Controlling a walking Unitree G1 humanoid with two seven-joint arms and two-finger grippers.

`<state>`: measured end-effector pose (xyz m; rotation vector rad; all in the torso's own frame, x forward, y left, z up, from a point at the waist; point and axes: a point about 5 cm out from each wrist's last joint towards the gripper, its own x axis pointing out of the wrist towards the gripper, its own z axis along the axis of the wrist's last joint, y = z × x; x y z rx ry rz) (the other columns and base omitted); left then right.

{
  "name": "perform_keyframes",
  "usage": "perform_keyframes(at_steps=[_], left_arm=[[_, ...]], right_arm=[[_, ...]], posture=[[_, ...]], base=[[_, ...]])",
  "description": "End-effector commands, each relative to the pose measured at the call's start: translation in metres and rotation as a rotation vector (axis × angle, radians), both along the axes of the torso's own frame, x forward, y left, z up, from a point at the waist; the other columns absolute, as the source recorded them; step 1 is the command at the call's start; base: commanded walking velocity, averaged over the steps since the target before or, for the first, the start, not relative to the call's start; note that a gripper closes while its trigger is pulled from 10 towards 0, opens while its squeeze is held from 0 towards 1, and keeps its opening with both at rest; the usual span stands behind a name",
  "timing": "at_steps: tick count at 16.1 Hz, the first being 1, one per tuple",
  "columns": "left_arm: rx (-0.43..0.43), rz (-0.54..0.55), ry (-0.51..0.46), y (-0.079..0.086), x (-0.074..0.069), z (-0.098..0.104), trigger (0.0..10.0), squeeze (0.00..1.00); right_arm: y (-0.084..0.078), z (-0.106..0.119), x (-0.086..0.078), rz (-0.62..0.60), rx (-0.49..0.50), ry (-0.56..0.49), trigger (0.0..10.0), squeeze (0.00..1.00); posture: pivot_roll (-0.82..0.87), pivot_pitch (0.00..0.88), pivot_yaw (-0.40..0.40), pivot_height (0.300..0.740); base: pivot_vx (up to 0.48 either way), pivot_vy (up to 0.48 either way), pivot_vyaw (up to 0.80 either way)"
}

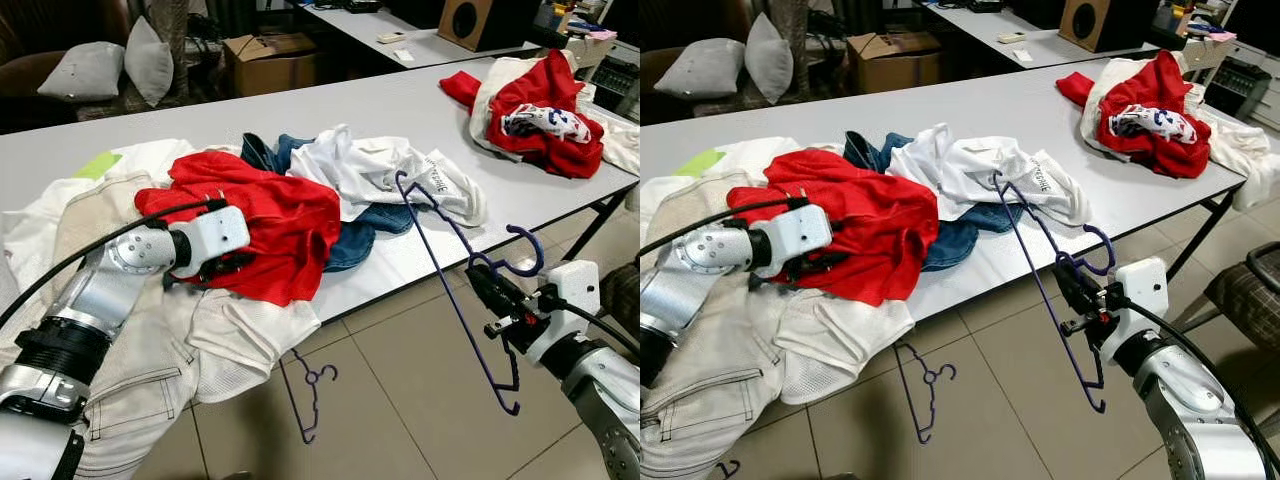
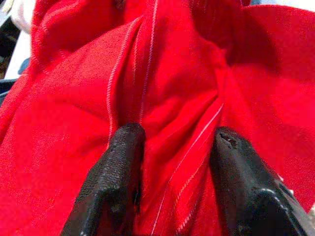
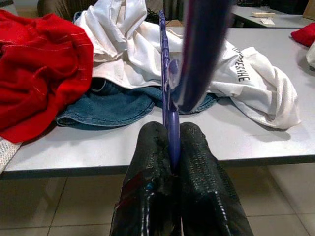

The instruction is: Hang hanger

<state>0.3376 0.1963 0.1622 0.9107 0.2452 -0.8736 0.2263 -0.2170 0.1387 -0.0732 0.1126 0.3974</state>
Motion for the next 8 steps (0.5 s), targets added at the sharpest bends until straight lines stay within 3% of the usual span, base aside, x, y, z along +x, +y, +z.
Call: perform_keyframes(at_steps=[1,4,8], left_arm=[[-0.003,-0.025,-0.004,-0.0038,0.0016,0.0033,0.0,0.00],[-0.061,-0.041,0.004,-0.0040,0.0005,0.0064,0.0,0.00],[-0.061,-0.041,0.004,-0.0040,0.0005,0.0064,0.0,0.00]], right_arm=[[-0.0029,0.0032,-0.0017,0.001,-0.001,-0.005,10.0,0.00],[-0.0032,0.0033,-0.0017,-0.001,0.000,-0.002,10.0,0.00],[-0.0032,0.0033,-0.0017,-0.001,0.000,-0.002,10.0,0.00]], posture=[[-0.12,0.000,-0.017,0.740],[-0.12,0.000,-0.020,0.740],[-0.12,0.000,-0.020,0.740]], base=[[0.000,0.000,0.00],[0.000,0.000,0.00],[0.000,0.000,0.00]])
